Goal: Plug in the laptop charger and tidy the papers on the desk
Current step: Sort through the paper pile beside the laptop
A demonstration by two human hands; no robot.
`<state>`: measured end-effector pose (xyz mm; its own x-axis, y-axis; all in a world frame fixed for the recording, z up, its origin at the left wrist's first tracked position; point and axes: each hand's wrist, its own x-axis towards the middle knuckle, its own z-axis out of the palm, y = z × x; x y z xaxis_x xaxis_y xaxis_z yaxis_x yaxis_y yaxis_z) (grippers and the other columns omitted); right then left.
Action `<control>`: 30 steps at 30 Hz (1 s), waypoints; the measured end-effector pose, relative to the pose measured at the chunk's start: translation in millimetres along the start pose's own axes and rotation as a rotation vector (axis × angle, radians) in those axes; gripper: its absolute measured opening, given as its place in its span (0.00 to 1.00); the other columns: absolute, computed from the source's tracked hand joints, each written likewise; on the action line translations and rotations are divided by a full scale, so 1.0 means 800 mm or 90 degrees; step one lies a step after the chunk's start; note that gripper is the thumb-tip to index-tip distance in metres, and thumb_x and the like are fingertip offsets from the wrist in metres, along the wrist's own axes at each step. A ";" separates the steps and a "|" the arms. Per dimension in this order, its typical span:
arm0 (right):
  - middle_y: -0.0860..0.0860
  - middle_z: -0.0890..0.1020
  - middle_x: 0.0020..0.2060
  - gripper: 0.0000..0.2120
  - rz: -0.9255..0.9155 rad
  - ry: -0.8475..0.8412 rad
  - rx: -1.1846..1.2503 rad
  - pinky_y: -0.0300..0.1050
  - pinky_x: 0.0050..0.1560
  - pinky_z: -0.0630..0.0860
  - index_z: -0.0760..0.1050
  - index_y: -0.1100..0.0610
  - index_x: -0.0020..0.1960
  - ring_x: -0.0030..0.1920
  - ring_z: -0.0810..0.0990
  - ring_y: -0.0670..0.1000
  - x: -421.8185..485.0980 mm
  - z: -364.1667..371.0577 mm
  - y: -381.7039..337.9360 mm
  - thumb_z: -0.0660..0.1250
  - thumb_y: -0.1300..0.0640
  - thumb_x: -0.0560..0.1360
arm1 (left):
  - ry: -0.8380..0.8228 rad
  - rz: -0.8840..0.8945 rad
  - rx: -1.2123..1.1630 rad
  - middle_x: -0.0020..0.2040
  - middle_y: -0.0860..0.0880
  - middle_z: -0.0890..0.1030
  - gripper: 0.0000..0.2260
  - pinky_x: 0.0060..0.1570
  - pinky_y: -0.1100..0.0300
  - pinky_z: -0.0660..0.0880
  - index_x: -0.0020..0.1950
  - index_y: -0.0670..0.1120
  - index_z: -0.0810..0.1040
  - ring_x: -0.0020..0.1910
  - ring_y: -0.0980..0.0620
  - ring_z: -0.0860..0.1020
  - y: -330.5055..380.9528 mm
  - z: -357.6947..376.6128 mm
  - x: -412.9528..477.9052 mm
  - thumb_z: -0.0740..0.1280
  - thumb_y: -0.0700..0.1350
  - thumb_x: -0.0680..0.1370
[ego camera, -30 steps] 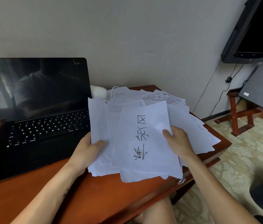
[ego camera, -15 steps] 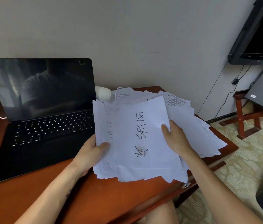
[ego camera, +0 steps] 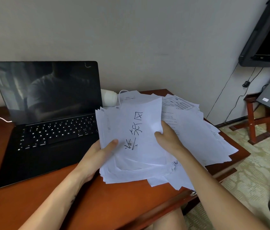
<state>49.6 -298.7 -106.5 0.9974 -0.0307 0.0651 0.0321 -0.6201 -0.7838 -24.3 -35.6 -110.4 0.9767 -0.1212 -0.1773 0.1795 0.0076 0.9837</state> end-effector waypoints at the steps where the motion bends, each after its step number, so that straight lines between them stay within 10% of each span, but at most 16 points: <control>1: 0.50 0.77 0.60 0.24 -0.009 -0.007 -0.015 0.45 0.56 0.72 0.71 0.52 0.69 0.57 0.76 0.51 0.000 0.002 0.001 0.59 0.64 0.75 | -0.005 0.005 0.020 0.59 0.52 0.87 0.13 0.61 0.49 0.80 0.68 0.51 0.79 0.57 0.50 0.86 -0.001 -0.001 0.001 0.69 0.48 0.83; 5: 0.49 0.73 0.64 0.35 -0.021 0.020 -0.003 0.50 0.65 0.72 0.61 0.47 0.75 0.64 0.72 0.54 -0.005 0.013 0.006 0.58 0.61 0.68 | -0.012 -0.002 0.048 0.58 0.54 0.87 0.17 0.57 0.53 0.81 0.69 0.51 0.77 0.56 0.52 0.86 -0.006 -0.004 0.003 0.71 0.39 0.81; 10: 0.42 0.63 0.65 0.35 0.019 0.046 0.075 0.33 0.57 0.64 0.52 0.51 0.81 0.63 0.65 0.41 -0.015 0.015 0.008 0.56 0.69 0.78 | -0.019 -0.011 0.008 0.59 0.52 0.87 0.22 0.58 0.51 0.82 0.70 0.53 0.75 0.57 0.50 0.86 -0.005 -0.004 -0.001 0.69 0.33 0.81; 16: 0.50 0.75 0.57 0.30 -0.010 0.144 0.078 0.25 0.45 0.70 0.69 0.50 0.74 0.52 0.74 0.48 -0.021 0.005 0.025 0.54 0.73 0.78 | -0.062 -0.001 0.068 0.61 0.52 0.86 0.24 0.64 0.46 0.79 0.72 0.52 0.75 0.60 0.50 0.85 -0.001 -0.009 -0.011 0.75 0.38 0.78; 23: 0.40 0.75 0.54 0.18 -0.061 0.154 0.064 0.44 0.64 0.72 0.77 0.53 0.68 0.58 0.75 0.49 -0.018 0.007 0.035 0.58 0.63 0.81 | -0.131 0.023 0.087 0.66 0.52 0.83 0.29 0.68 0.45 0.76 0.73 0.51 0.75 0.64 0.49 0.82 -0.003 -0.018 -0.006 0.80 0.46 0.74; 30: 0.50 0.74 0.46 0.16 -0.033 0.206 0.108 0.36 0.43 0.73 0.77 0.51 0.61 0.36 0.75 0.42 -0.009 -0.008 0.051 0.63 0.66 0.77 | -0.136 0.015 0.037 0.65 0.52 0.84 0.21 0.69 0.46 0.75 0.73 0.51 0.75 0.64 0.50 0.83 -0.001 -0.016 -0.004 0.69 0.55 0.81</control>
<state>43.1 -329.1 -134.8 0.9231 -0.2655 0.2783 0.1197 -0.4894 -0.8638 -26.4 -22.9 -110.7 0.9321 -0.3298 -0.1495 0.1430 -0.0441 0.9887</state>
